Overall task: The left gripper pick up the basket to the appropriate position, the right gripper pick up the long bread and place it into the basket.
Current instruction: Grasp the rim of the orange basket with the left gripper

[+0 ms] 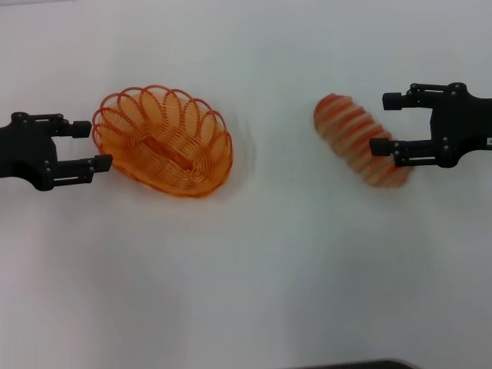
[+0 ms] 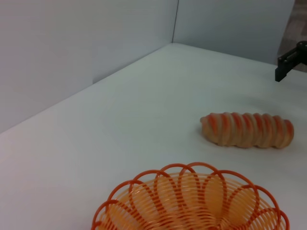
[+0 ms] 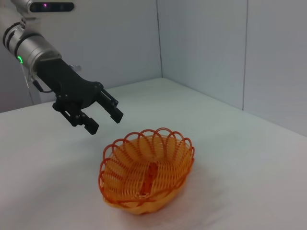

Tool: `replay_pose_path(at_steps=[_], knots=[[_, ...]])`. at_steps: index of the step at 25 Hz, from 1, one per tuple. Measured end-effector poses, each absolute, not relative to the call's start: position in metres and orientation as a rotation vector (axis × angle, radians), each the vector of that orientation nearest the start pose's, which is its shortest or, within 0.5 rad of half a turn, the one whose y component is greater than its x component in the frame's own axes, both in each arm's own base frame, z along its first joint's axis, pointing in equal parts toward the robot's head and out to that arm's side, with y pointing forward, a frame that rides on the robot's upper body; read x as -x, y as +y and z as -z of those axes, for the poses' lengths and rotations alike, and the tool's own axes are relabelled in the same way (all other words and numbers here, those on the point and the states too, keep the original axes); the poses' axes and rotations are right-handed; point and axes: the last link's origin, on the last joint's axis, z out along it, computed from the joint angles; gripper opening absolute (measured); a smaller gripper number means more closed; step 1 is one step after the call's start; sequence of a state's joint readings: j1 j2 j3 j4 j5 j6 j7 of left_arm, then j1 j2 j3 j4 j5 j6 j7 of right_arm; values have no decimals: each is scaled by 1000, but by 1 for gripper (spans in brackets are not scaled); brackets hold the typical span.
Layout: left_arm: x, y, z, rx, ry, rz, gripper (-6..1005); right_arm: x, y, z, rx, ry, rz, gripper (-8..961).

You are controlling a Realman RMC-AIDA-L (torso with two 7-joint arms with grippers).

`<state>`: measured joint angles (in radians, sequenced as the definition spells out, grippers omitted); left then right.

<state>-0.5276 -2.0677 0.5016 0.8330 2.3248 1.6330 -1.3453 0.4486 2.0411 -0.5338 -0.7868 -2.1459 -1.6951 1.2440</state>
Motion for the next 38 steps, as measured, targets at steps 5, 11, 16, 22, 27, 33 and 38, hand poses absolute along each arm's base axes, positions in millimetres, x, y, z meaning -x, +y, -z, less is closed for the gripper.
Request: replay_pose_path(at_steps=[5, 11, 16, 22, 27, 33, 38], knots=[[294, 323, -39, 2749, -543, 357, 666, -300, 305, -46, 2710, 446, -538, 820], [284, 335, -44, 2718, -698, 400, 666, -299, 306, -45, 2706, 447, -538, 821], [266, 353, -56, 2656, -894, 434, 666, -298, 307, -45, 2706, 443, -539, 821], [251, 372, -76, 2543, -1124, 467, 666, -298, 307, -44, 2707, 430, -539, 821], [247, 383, -90, 2385, -1356, 498, 667, -298, 306, -42, 2701, 422, -549, 821], [251, 391, -103, 2215, -1548, 537, 667, -298, 304, -41, 2702, 404, -555, 821], [251, 392, -103, 2209, -1558, 479, 667, -297, 304, -42, 2698, 384, -563, 820]])
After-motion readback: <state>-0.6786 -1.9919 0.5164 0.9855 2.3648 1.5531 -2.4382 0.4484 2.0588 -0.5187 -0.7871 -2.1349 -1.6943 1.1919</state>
